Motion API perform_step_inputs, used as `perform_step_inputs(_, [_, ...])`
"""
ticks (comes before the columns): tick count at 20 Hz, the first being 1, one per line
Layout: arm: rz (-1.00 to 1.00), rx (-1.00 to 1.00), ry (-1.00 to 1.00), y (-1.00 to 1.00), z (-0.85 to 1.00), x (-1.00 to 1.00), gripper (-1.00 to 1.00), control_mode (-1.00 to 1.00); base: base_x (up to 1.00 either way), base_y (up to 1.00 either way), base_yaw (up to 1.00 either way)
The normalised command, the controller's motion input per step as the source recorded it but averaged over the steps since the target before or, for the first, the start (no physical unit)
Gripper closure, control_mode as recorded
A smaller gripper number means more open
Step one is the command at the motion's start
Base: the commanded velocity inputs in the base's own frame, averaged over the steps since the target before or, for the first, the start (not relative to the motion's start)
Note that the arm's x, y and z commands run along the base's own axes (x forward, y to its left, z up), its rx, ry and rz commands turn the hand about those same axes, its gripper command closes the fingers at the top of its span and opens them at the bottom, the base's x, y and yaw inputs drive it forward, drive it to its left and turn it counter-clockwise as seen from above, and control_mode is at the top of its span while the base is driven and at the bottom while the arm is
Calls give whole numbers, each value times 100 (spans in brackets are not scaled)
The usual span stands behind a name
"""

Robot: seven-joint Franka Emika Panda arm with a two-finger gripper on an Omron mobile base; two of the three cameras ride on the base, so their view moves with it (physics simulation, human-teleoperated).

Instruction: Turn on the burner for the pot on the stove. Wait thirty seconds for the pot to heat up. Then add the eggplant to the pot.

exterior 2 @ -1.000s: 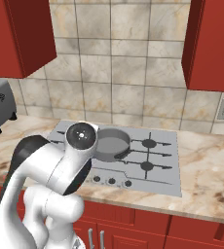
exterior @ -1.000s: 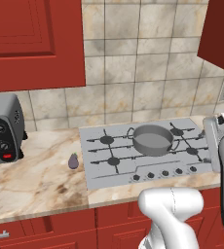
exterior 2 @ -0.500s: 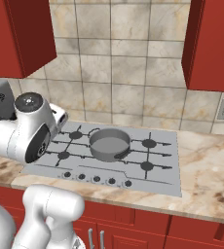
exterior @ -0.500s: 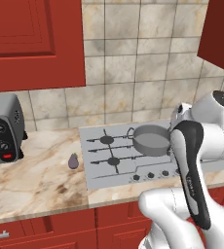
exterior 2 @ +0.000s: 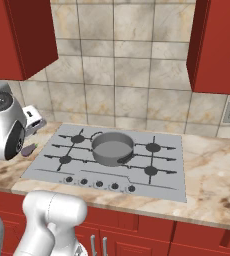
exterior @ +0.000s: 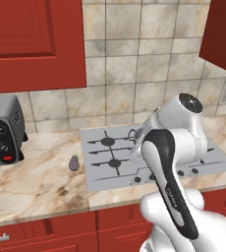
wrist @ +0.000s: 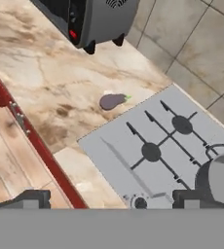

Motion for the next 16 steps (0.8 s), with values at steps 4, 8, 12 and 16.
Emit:
perform_step_inputs(4, [-35,36,0,79,0,2,-100,-100,0,0,0])
perform_step_inputs(8, [-42,35,0,81,0,7,-100,-100,0,0,0])
perform_step_inputs(12, [-46,30,0,83,0,19,-100,-100,0,0,0])
perform_step_inputs(16, [-39,21,4,70,0,35,-100,-100,0,0,0])
